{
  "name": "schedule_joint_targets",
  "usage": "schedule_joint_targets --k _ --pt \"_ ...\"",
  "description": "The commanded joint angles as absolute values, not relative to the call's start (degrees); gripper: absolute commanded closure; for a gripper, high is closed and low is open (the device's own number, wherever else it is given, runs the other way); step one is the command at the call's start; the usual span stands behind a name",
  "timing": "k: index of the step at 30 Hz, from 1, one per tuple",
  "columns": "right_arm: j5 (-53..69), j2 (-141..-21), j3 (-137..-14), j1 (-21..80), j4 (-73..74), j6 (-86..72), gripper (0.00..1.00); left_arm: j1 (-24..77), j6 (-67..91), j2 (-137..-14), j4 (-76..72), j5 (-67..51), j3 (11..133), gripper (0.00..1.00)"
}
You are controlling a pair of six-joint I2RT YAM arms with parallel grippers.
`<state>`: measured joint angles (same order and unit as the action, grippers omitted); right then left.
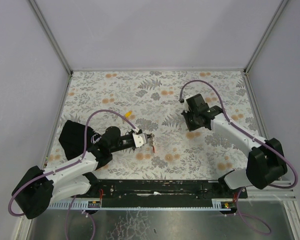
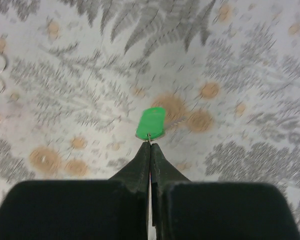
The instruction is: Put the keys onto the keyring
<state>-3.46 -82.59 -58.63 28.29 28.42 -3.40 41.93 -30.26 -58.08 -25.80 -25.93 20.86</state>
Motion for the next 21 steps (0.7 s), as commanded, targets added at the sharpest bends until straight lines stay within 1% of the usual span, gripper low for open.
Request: schedule_joint_targets --k 1,5,9,14,19,21 --pt "1.04 -78.58 -59.47 30.62 42.41 -11.3 1.0 41.63 -30.06 -56.78 -26.19 -26.4 22.36 1.0" --pt "0.95 -78.19 -59.64 32.95 48.59 -13.11 1.0 41.57 -29.99 -56.73 -26.28 -26.34 22.38 1.0" --pt "-0.2 -82.9 -62.19 35.13 52.84 -11.97 1.0 41.63 -30.06 -56.89 -26.15 -26.31 22.33 1.0" --pt "-0.42 -89.88 -64.9 35.59 50.3 -9.12 0.99 41.65 -30.11 -56.43 -26.11 -25.98 22.15 1.0" --pt "-1.18 -96.78 -71.1 35.77 45.73 -6.08 0.99 41.58 -30.14 -56.9 -26.16 -26.02 22.3 1.0" --pt "-1.02 -100.46 -73.13 35.77 44.65 -4.52 0.97 41.61 -30.09 -56.95 -26.0 -25.95 22.3 1.0"
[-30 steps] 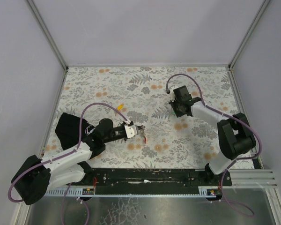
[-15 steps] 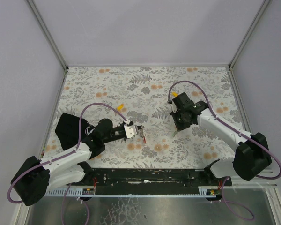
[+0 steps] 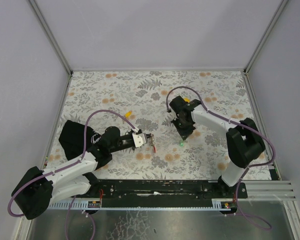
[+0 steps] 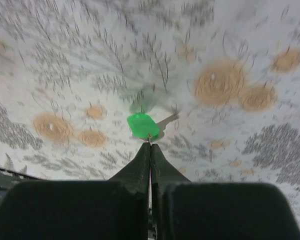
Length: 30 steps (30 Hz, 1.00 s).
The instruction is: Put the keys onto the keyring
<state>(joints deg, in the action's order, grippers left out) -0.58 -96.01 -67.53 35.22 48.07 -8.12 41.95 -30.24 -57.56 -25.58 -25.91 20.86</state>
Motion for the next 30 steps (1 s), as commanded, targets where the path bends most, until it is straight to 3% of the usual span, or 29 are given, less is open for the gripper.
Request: schedule_joint_targets --k 1,18,30 --pt "-0.9 -101.93 -74.1 35.77 44.22 -3.88 0.97 41.58 -30.14 -56.95 -25.94 -26.07 22.27 1.0" --pt "-0.87 -113.04 -81.65 36.91 38.01 -1.52 0.95 41.55 -30.13 -56.73 -25.82 -26.22 22.24 1.0" --pt "0.21 -100.75 -70.11 36.91 25.47 -3.05 0.75 41.59 -30.0 -56.51 -26.01 -26.24 22.15 1.0"
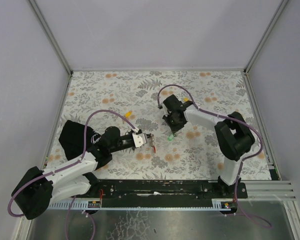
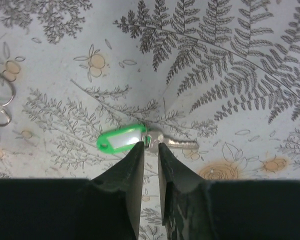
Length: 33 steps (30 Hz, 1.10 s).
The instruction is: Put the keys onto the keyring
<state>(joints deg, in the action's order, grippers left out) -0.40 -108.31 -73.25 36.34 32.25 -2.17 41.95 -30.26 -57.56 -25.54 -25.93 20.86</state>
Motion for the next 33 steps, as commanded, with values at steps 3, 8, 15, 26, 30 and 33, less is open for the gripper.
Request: schedule_joint_targets --k 3,8,15,26,30,33 --pt "0.52 -95.94 -65.32 36.91 19.29 -4.05 0.72 41.6 -29.91 -56.44 -26.1 -26.27 22.15 1.0" --pt "0.41 -89.62 -56.34 36.91 8.9 -5.88 0.69 41.58 -29.88 -56.43 -26.45 -26.21 21.91 1.0" --pt "0.82 -84.03 -43.74 37.07 -6.33 -7.0 0.65 41.58 -29.73 -56.75 -26.67 -26.35 21.98 1.0" --pt "-0.42 -80.58 -26.82 37.35 -33.74 -6.03 0.66 41.57 -29.71 -56.78 -26.72 -26.37 22.02 1.0" --pt "-0.45 -81.13 -25.11 37.35 -38.58 -5.88 0.66 41.57 -29.68 -56.82 -26.63 -26.37 21.99 1.0" --pt "-1.63 -82.31 -24.98 37.35 -39.59 -5.8 0.67 41.58 -29.71 -56.77 -26.64 -26.38 22.05 1.0"
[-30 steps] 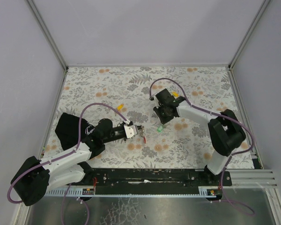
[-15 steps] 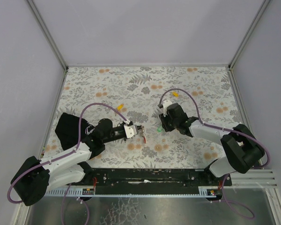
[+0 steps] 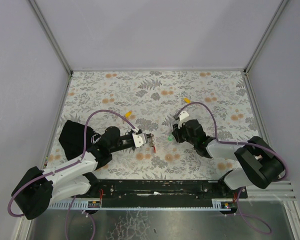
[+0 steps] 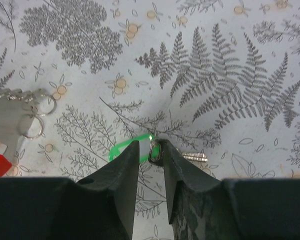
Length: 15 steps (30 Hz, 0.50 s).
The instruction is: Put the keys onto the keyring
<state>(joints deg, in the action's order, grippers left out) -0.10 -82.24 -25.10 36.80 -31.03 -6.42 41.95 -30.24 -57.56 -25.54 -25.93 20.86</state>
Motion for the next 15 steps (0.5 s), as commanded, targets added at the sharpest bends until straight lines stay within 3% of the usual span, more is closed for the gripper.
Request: schedule_joint_targets --k 1,15 --pt "-2.02 -82.8 -24.84 37.35 -40.13 -5.79 0.68 41.57 -29.71 -56.75 -26.64 -26.41 22.05 1.0" --pt "-2.36 -88.15 -23.82 37.35 -44.23 -6.36 0.73 41.57 -29.71 -56.75 -26.46 -26.56 22.1 1.0"
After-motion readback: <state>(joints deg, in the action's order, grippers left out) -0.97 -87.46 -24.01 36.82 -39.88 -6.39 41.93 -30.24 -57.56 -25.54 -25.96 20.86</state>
